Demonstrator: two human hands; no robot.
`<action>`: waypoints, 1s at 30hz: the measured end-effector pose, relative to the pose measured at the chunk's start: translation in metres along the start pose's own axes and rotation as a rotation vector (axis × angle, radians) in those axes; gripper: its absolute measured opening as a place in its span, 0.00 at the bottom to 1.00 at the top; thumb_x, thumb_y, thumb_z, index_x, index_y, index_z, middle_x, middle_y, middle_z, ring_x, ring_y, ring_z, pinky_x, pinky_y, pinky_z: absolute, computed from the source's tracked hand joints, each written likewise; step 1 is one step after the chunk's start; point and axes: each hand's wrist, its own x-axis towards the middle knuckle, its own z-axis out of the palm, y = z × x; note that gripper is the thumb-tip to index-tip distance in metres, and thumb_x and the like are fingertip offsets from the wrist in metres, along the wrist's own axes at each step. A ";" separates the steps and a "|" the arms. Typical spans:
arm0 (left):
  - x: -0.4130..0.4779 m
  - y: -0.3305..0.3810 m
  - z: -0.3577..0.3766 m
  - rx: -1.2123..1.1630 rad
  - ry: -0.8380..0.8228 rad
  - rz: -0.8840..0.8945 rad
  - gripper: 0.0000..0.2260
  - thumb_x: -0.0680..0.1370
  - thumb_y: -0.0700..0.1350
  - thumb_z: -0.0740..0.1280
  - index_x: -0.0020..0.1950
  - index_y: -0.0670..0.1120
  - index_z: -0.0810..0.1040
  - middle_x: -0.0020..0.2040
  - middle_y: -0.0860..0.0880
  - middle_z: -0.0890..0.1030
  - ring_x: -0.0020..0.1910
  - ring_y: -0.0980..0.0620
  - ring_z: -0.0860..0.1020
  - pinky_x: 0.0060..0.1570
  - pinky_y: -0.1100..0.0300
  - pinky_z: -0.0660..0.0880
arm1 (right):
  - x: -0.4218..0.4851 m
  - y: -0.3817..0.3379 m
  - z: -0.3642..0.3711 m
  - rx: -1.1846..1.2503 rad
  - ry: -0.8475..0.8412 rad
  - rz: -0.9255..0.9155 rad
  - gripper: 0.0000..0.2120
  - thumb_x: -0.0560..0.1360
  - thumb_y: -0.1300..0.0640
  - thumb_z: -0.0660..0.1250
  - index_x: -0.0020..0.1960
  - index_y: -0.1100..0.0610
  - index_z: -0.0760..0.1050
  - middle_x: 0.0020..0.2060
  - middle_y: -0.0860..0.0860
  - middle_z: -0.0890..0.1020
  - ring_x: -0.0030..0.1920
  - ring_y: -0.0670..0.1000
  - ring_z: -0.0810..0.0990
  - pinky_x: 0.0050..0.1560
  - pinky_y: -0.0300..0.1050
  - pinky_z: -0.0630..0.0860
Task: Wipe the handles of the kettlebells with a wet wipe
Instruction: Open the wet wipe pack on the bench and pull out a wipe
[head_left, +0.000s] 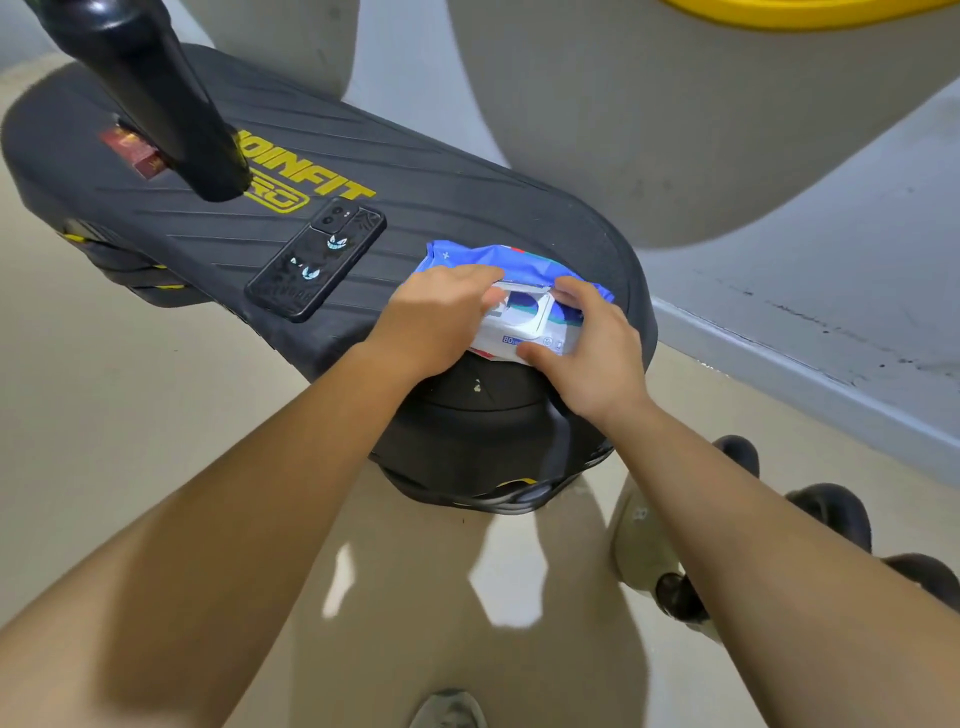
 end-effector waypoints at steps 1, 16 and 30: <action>0.005 0.002 -0.003 -0.015 0.000 -0.016 0.16 0.81 0.49 0.54 0.58 0.43 0.78 0.57 0.45 0.82 0.53 0.39 0.79 0.46 0.46 0.76 | 0.000 0.000 0.000 0.010 0.004 -0.004 0.34 0.68 0.49 0.80 0.70 0.50 0.70 0.65 0.45 0.80 0.66 0.51 0.76 0.69 0.52 0.70; -0.001 0.008 0.005 -0.592 0.176 -0.503 0.11 0.74 0.53 0.70 0.52 0.50 0.77 0.49 0.56 0.80 0.48 0.57 0.78 0.54 0.58 0.74 | 0.020 -0.021 -0.015 -0.345 -0.241 0.032 0.42 0.71 0.41 0.75 0.78 0.39 0.57 0.68 0.52 0.68 0.69 0.59 0.66 0.65 0.58 0.67; -0.006 0.008 0.016 -0.396 0.295 -0.409 0.09 0.76 0.38 0.63 0.50 0.50 0.80 0.54 0.53 0.78 0.46 0.52 0.76 0.42 0.60 0.66 | 0.036 -0.042 -0.005 -0.520 -0.050 -0.096 0.12 0.75 0.49 0.71 0.57 0.48 0.74 0.57 0.52 0.75 0.60 0.57 0.75 0.65 0.57 0.64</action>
